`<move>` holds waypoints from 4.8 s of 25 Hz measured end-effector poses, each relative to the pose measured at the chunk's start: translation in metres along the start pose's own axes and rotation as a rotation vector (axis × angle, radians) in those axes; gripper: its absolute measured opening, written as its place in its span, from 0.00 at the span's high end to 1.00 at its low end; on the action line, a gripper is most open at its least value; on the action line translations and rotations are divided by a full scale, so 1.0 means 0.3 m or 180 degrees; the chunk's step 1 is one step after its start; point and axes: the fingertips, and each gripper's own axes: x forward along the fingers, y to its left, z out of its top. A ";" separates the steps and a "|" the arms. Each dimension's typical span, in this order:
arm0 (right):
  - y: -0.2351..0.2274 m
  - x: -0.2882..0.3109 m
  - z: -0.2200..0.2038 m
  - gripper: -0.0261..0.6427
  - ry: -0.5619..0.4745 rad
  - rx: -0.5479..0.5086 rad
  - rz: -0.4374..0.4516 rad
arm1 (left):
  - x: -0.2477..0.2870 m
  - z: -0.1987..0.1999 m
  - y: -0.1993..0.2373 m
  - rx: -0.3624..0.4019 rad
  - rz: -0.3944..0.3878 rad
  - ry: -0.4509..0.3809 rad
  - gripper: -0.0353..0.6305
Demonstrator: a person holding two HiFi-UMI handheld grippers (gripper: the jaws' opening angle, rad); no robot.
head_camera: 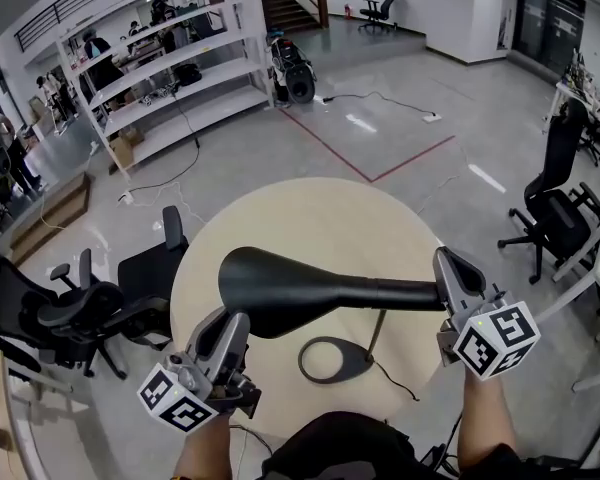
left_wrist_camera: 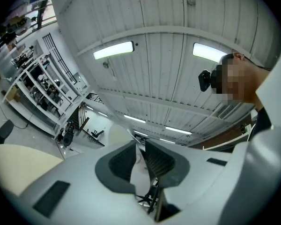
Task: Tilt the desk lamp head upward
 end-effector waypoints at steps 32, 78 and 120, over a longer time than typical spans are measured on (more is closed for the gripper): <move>0.103 0.016 -0.260 0.94 0.0392 0.0467 0.0062 | 0.182 0.261 -0.291 0.0990 -0.0338 -0.0161 0.82; 0.311 -0.182 -0.285 0.95 0.0106 -0.0080 -0.1176 | -0.279 -0.051 0.087 0.0696 0.0471 0.0152 0.81; 0.562 -1.144 -0.718 0.95 0.0847 0.0076 -0.0403 | -0.592 -0.896 -0.799 0.1376 0.1015 0.1452 0.88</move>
